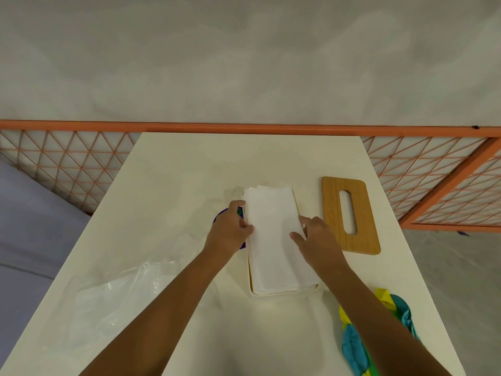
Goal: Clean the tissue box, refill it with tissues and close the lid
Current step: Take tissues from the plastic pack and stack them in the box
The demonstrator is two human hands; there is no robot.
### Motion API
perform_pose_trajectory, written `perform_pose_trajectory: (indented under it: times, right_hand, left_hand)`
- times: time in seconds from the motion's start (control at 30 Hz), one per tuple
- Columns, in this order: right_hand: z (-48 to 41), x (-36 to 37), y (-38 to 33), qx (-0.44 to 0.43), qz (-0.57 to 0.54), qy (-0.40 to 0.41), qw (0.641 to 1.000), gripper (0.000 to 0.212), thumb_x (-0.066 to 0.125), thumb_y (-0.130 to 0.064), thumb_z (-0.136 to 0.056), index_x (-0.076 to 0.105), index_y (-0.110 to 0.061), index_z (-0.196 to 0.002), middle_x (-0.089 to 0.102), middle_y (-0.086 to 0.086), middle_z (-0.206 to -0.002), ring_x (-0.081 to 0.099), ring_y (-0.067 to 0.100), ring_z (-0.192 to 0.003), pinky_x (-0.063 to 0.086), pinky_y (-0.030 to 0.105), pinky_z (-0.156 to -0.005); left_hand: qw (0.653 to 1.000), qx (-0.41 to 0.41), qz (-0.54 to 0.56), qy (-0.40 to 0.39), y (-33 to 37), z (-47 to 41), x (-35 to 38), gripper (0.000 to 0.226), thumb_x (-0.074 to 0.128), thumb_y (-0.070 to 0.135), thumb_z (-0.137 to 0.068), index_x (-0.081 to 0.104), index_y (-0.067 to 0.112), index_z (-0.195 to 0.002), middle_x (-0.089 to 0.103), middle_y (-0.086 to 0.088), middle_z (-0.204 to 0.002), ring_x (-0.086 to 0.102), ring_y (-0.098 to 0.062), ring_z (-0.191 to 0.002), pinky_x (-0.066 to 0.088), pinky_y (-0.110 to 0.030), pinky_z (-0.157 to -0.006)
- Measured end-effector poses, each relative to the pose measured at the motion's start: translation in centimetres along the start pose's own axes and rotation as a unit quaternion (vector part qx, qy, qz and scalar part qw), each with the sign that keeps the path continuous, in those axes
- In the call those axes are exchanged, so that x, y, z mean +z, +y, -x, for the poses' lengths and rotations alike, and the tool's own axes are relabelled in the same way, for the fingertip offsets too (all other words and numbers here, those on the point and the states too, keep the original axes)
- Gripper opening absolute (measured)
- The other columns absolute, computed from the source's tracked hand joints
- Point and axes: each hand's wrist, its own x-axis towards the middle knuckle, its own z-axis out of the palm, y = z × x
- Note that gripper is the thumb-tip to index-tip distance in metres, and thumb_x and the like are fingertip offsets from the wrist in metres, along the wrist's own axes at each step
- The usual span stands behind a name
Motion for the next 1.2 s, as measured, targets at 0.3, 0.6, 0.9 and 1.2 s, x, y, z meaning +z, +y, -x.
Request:
perform_pose_trajectory:
  times: [0.3,0.6,0.9,1.2]
  right_hand:
    - [-0.3,0.6,1.3,-0.204,0.237,0.03,0.949,0.03,0.089,-0.01,-0.048,0.074,-0.004,-0.073,0.071,0.009,-0.082,0.069,0.024,-0.077,0.057,0.03,-0.067]
    - [-0.5,1.1,0.3,-0.219,0.311,-0.078,0.922,0.035,0.035,-0.013,-0.098,0.047,-0.007,-0.13,0.046,0.008,-0.136,0.045,0.021,-0.124,0.021,0.029,-0.113]
    - [-0.1,0.0,-2.5,-0.163,0.198,-0.04,0.966,0.037,0.044,-0.019,-0.096,0.048,-0.018,-0.132,0.047,-0.002,-0.137,0.041,0.014,-0.127,0.019,0.025,-0.111]
    - [2.6,6.3,-10.8,-0.088,-0.101,-0.114,0.984,0.028,0.056,-0.003,-0.088,0.063,-0.005,-0.115,0.061,0.009,-0.113,0.056,0.017,-0.099,0.034,0.009,-0.077]
  left_hand:
    - [0.846,0.206,-0.485,-0.076,1.4,-1.8,-0.2,0.073,0.045,0.055,-0.087,0.024,0.017,-0.145,0.009,-0.005,-0.157,0.003,-0.021,-0.145,0.001,-0.036,-0.118]
    - [0.823,0.207,-0.513,-0.13,1.0,-3.8,0.9,0.073,0.05,0.064,-0.08,0.043,0.014,-0.134,0.04,-0.005,-0.143,0.025,-0.023,-0.139,-0.003,-0.047,-0.118]
    - [0.936,0.219,-0.271,-0.046,-1.1,-1.1,-2.4,0.061,0.05,0.044,-0.091,0.03,0.02,-0.143,0.022,0.003,-0.154,0.02,-0.012,-0.141,-0.001,-0.029,-0.117]
    - [0.975,0.103,-0.195,0.006,-11.0,4.1,-8.8,0.054,0.053,0.039,-0.091,0.038,0.02,-0.139,0.037,0.002,-0.146,0.032,-0.013,-0.136,0.005,-0.03,-0.118]
